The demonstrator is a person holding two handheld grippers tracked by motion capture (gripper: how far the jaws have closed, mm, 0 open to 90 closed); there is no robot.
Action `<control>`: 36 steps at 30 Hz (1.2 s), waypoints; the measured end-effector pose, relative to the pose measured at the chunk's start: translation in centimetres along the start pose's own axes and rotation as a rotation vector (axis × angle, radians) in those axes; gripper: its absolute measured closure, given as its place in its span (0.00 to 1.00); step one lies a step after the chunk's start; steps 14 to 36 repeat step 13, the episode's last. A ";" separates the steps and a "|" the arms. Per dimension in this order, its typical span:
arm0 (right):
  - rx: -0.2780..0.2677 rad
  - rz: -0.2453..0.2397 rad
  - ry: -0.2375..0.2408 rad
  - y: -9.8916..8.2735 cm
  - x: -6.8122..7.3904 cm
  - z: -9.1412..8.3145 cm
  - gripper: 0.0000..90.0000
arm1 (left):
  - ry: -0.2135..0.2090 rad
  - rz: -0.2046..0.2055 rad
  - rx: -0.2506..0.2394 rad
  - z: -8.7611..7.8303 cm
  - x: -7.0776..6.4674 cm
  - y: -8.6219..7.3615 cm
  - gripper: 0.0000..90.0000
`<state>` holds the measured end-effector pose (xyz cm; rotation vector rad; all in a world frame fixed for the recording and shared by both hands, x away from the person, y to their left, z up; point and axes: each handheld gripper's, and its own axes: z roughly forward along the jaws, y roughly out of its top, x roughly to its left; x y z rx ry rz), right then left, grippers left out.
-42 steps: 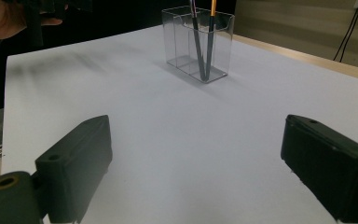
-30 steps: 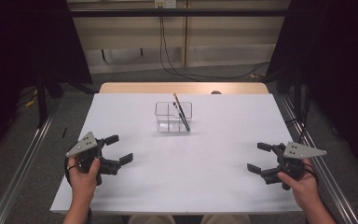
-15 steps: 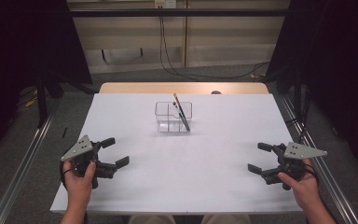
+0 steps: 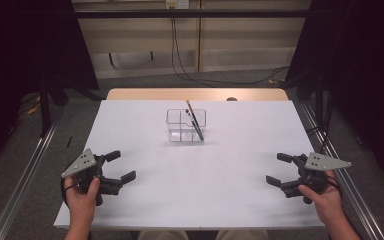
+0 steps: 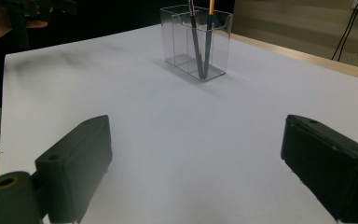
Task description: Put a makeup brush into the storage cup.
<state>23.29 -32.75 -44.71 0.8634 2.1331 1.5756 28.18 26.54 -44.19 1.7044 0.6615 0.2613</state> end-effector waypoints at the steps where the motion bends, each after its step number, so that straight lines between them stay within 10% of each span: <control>1: 0.000 -0.003 0.001 0.0 0.0 0.0 0.10 | -0.001 0.003 0.001 -0.2 0.0 0.0 0.01; 36: 0.006 -0.018 -0.002 0.1 0.2 0.2 0.09 | 0.010 0.002 -0.003 -0.6 -0.3 -0.3 0.01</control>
